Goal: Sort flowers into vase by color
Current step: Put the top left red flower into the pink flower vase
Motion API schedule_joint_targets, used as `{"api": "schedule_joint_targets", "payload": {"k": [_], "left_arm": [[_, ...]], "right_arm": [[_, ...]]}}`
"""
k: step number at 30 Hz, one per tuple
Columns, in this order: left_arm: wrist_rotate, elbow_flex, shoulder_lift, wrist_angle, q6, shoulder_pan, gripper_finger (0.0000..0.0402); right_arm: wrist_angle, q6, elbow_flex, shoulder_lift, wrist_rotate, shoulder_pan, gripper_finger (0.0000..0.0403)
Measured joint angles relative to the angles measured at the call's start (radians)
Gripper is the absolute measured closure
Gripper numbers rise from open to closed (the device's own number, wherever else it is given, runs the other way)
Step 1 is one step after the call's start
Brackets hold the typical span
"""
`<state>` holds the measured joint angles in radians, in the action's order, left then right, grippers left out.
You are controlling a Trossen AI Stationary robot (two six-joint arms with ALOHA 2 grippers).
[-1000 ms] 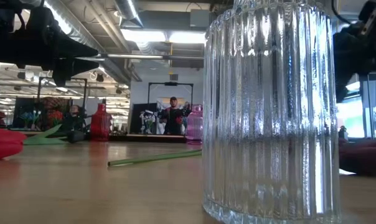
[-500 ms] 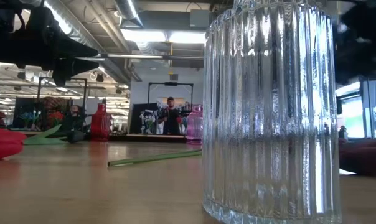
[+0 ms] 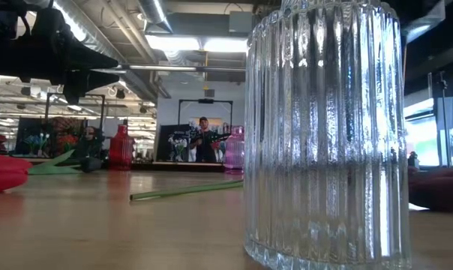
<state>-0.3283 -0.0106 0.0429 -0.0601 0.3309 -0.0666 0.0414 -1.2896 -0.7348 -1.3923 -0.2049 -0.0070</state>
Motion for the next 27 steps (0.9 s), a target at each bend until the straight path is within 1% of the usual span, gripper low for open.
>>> {"api": "schedule_joint_targets", "payload": {"k": [2, 5, 8, 11, 14, 21, 27], "left_arm": [[0.0, 0.0, 0.0, 0.0, 0.0, 0.0, 0.0206], [0.0, 0.0, 0.0, 0.0, 0.0, 0.0, 0.0206], [0.0, 0.0, 0.0, 0.0, 0.0, 0.0, 0.0206], [0.0, 0.0, 0.0, 0.0, 0.0, 0.0, 0.0206], [0.0, 0.0, 0.0, 0.0, 0.0, 0.0, 0.0206], [0.0, 0.0, 0.0, 0.0, 0.0, 0.0, 0.0206], [0.0, 0.0, 0.0, 0.0, 0.0, 0.0, 0.0206]], "right_arm": [[-0.04, -0.111, -0.021, -0.042, 0.002, 0.001, 0.0302], [-0.093, -0.364, -0.029, -0.105, -0.057, 0.001, 0.0253], [-0.093, -0.459, -0.028, -0.163, -0.088, 0.014, 0.0211], [-0.097, -0.592, -0.028, -0.205, -0.087, 0.015, 0.0187], [-0.088, -0.691, -0.032, -0.246, -0.098, 0.013, 0.0189], [-0.091, -0.695, -0.103, -0.354, -0.063, 0.014, 0.0231], [-0.085, -0.695, -0.151, -0.412, -0.128, 0.015, 0.0275]]}}
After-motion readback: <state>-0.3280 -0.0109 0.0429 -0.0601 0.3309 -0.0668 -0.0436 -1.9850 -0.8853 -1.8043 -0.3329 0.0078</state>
